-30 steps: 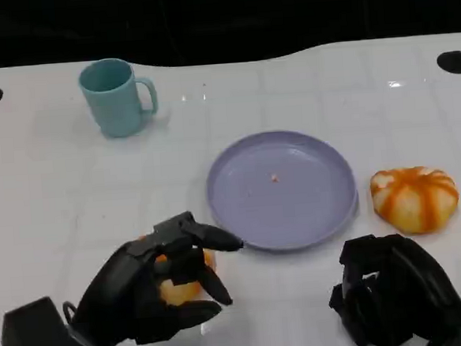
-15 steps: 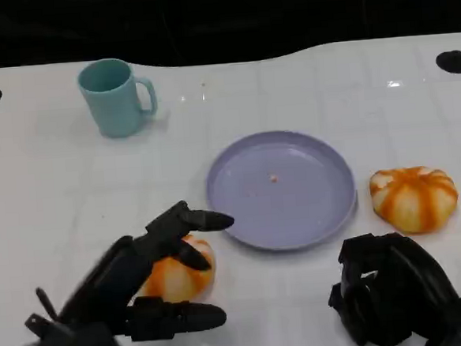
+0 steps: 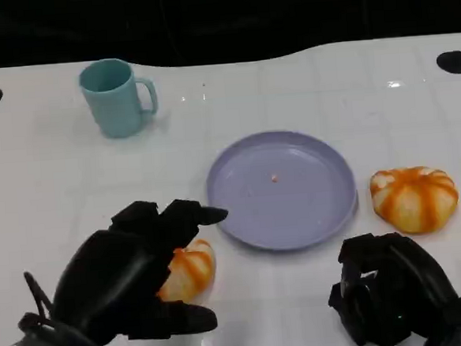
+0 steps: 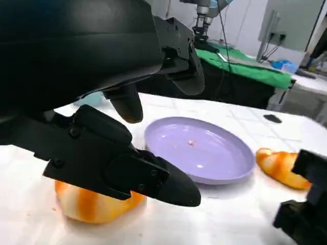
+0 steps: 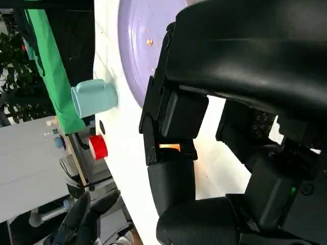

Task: Grasp the bread from the table and place it into the plate.

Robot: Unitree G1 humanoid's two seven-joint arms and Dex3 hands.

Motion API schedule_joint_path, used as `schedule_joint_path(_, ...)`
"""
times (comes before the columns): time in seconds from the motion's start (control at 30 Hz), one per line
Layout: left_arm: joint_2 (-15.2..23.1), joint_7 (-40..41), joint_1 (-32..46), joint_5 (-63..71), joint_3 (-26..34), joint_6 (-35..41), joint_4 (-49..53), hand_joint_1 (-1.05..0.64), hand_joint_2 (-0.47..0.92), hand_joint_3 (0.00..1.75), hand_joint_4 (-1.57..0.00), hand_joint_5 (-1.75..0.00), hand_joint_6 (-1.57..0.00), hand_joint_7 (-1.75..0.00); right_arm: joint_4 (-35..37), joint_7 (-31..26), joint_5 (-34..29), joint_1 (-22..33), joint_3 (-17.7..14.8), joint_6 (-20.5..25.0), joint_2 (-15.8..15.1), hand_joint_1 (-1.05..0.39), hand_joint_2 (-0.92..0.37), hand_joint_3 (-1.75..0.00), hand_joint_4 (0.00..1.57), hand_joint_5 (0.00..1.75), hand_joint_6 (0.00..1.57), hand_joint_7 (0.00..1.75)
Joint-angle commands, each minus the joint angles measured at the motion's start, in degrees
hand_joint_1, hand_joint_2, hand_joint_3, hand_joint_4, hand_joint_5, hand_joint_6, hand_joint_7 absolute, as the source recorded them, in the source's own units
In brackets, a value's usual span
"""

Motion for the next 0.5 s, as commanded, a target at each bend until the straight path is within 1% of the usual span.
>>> schedule_joint_path(0.03, 1.1, 1.2, 0.5, 6.4, -1.6, 4.3, -3.1, -0.8, 0.87, 0.0, -0.13, -1.09, -0.02, -0.67, 0.4, 0.0, 0.2, -0.7, -0.5, -0.2, -0.4, -1.05, -0.05, -1.44, 1.51, 1.41, 1.57, 1.01)
schedule_joint_path(0.17, 0.5, 0.2, 0.2, 14.4, -4.1, 10.1, -5.2, -0.82, 0.86, 0.0, -0.09, -1.12, 0.0, -0.67, 0.1, -0.7, -0.3, -0.7, -0.3, 0.0, -0.3, -1.05, -0.05, -1.43, 1.51, 1.41, 1.57, 1.02)
schedule_joint_path(0.27, 0.1, -0.3, -0.1, 18.7, -6.1, 13.6, -6.0, -0.8, 0.84, 0.0, -0.06, -1.12, 0.0, -0.66, 0.2, -0.4, 0.0, -0.7, -0.3, 0.0, -0.3, -1.05, -0.04, -1.44, 1.51, 1.41, 1.57, 1.02)
schedule_joint_path(0.4, -1.1, 0.4, -0.7, 24.9, -9.0, 17.9, -6.0, -0.7, 0.81, 0.0, -0.07, -1.12, -0.03, -0.63, 0.4, -0.5, -0.1, -0.9, -0.3, -0.1, -0.5, -1.05, -0.05, -1.44, 1.51, 1.41, 1.57, 1.02)
schedule_joint_path(0.47, -1.7, -0.6, -1.2, 27.3, -10.3, 19.9, -5.9, -0.67, 0.8, 0.0, -0.07, -1.11, -0.04, -0.61, 0.4, -0.3, -0.1, -0.8, -0.3, -0.2, -0.5, -1.05, -0.05, -1.44, 1.51, 1.41, 1.57, 1.02)
schedule_joint_path(0.5, -1.8, -1.0, -1.4, 28.2, -10.9, 20.7, -5.7, -0.65, 0.79, 0.0, -0.08, -1.08, -0.06, -0.56, 0.5, -0.2, 0.0, -0.9, -0.4, -0.2, -0.5, -1.05, -0.05, -1.44, 1.51, 1.41, 1.57, 1.02)
